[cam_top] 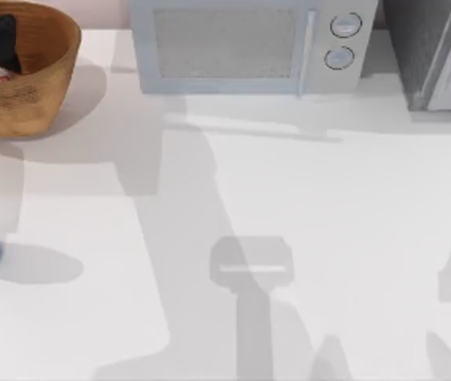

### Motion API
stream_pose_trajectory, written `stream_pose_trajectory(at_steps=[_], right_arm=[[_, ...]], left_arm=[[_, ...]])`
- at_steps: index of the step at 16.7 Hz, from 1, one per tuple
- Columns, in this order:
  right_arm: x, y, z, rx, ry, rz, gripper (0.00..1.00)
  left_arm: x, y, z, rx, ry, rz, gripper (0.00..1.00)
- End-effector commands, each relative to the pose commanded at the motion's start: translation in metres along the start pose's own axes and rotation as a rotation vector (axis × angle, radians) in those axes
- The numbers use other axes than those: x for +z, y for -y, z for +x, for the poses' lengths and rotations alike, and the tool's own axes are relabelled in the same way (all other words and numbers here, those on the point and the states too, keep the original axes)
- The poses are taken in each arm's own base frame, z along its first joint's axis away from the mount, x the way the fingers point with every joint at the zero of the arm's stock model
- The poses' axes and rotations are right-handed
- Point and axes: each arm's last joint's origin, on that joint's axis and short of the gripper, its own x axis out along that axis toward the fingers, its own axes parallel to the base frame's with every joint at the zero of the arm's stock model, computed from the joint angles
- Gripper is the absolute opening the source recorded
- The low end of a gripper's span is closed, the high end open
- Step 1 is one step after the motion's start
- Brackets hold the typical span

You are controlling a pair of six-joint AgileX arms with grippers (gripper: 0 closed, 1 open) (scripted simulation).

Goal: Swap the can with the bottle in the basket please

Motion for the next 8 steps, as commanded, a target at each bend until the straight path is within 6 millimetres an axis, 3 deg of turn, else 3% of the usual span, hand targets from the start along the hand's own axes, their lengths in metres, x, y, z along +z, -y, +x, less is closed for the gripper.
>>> stream_pose_trajectory(at_steps=[8], right_arm=[[0.0, 0.0, 0.0, 0.0, 0.0, 0.0, 1.0]], left_arm=[[-0.001, -0.002, 0.048, 0.0, 0.001, 0.0, 1.0]])
